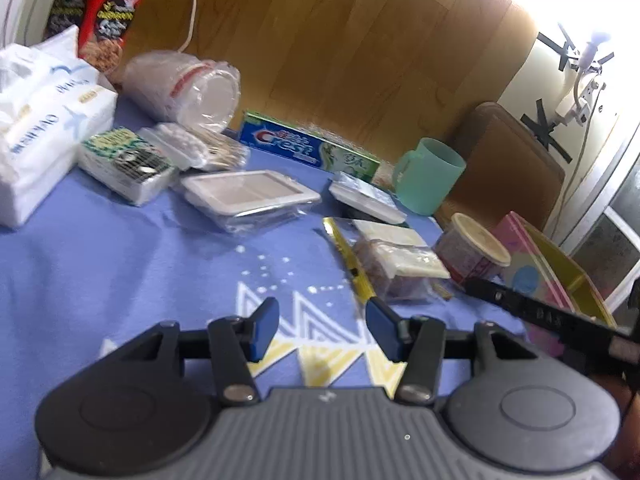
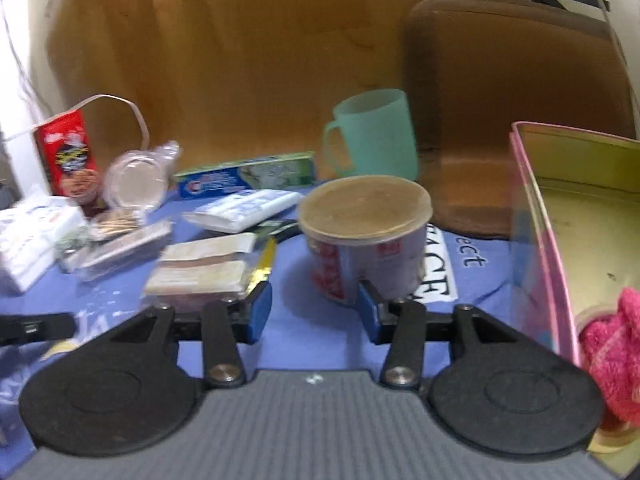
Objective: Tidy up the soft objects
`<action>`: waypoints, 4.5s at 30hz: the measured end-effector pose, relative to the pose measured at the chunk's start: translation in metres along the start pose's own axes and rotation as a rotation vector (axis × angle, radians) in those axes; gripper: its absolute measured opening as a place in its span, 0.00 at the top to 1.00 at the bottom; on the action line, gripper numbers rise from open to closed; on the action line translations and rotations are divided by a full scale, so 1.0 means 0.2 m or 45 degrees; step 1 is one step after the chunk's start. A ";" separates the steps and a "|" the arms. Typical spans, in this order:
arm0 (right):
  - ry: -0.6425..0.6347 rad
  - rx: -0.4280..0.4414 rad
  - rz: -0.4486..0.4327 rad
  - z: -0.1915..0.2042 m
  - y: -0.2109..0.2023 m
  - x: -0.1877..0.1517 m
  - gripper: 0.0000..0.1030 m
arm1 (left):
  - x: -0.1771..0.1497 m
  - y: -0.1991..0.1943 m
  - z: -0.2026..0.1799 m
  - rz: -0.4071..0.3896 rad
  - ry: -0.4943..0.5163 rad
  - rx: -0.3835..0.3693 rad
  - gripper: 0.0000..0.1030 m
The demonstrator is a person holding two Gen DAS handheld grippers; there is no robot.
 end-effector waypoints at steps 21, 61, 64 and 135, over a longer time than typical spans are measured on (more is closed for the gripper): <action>-0.246 0.237 -0.025 0.31 -0.01 -0.01 0.40 | 0.04 0.20 -0.39 0.082 0.038 -0.090 0.47; -0.031 0.419 -0.098 0.36 -0.12 0.01 0.63 | 0.04 -0.26 0.25 -0.144 0.109 0.305 0.42; -0.035 0.523 -0.019 0.59 0.14 0.09 0.62 | 0.08 -0.32 0.43 -0.190 -0.006 0.324 0.42; 0.073 -0.290 -0.488 -0.50 -0.83 -0.11 0.56 | -0.14 0.02 -0.75 -0.048 0.390 -0.104 0.29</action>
Point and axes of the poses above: each gripper's, at about its wrist camera, not at the fingertips, and y roughly the way its jaws point, z to its left, x to its top, the point moved 6 cm from there along y, roughly the way its jaws point, and after that the axes turned 6 degrees about -y, right-handed, at the moved point
